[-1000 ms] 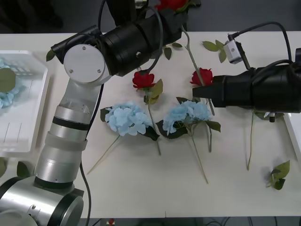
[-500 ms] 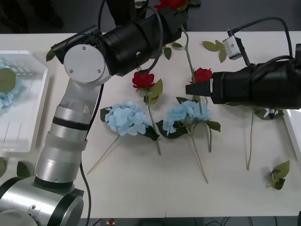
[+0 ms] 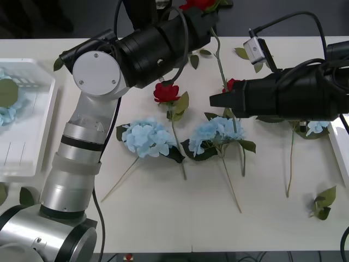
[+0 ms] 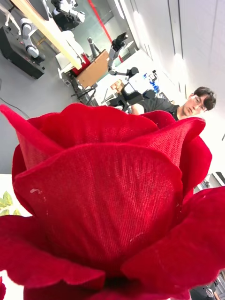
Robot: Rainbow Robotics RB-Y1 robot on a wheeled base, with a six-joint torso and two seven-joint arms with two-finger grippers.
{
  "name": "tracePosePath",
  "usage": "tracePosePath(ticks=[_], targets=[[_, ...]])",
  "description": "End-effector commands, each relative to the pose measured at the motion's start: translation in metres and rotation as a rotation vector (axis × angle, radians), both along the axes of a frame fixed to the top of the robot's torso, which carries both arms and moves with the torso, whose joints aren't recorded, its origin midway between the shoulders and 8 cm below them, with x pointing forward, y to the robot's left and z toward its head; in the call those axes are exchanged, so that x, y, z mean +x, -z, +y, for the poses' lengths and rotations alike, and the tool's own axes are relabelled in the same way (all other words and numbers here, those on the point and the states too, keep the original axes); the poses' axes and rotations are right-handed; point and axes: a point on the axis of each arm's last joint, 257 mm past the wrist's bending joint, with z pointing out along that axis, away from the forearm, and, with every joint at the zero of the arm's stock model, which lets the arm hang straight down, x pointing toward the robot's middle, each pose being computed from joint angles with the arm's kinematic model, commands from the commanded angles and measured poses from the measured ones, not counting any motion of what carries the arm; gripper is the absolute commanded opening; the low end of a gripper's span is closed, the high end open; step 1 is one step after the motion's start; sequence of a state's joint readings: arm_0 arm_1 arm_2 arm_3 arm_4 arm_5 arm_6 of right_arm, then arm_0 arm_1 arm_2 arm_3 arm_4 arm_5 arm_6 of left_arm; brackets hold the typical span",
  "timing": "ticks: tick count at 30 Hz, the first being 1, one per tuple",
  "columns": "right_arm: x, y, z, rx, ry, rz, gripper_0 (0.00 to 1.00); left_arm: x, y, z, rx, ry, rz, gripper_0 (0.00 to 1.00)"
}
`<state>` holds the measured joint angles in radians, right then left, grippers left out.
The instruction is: Place the red flowers into the right box and the blue flowers into the left box. If a person shows an open palm, hand one flower to the person first, then continue sorting.
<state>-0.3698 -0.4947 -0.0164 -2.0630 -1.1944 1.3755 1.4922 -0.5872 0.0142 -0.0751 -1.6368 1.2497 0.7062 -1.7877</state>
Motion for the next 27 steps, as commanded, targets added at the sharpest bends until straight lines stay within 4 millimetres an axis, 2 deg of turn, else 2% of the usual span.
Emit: tracePosePath(ticks=[1, 12, 13, 14, 16, 19, 21, 27], targets=[[0.002, -0.013, -0.003, 0.025, 0.028, 0.004, 0.0, -0.003, -0.01, -0.002, -0.008, 0.003, -0.021, 0.0], [0.004, -0.016, -0.006, 0.033, 0.04, 0.005, 0.0, -0.004, -0.01, -0.003, -0.005, 0.004, -0.023, 0.01], [0.005, -0.016, -0.007, 0.031, 0.041, 0.003, 0.0, -0.003, -0.01, -0.002, -0.006, 0.002, -0.023, 0.08], [0.005, -0.017, -0.007, 0.033, 0.042, 0.004, 0.0, -0.003, -0.01, -0.002, -0.005, 0.0, -0.025, 0.34], [0.005, -0.017, -0.007, 0.033, 0.042, 0.002, 0.0, -0.002, -0.011, -0.001, -0.005, -0.003, -0.027, 0.65], [0.006, -0.019, -0.009, 0.034, 0.047, -0.002, 0.0, -0.002, -0.011, 0.0, -0.003, -0.006, -0.031, 0.79], [0.006, -0.018, -0.009, 0.037, 0.048, 0.001, 0.0, -0.001, -0.009, 0.002, 0.009, -0.009, -0.034, 0.83], [0.007, -0.02, -0.012, 0.042, 0.055, -0.001, 0.0, 0.004, 0.003, 0.016, 0.07, -0.02, -0.045, 0.86]])
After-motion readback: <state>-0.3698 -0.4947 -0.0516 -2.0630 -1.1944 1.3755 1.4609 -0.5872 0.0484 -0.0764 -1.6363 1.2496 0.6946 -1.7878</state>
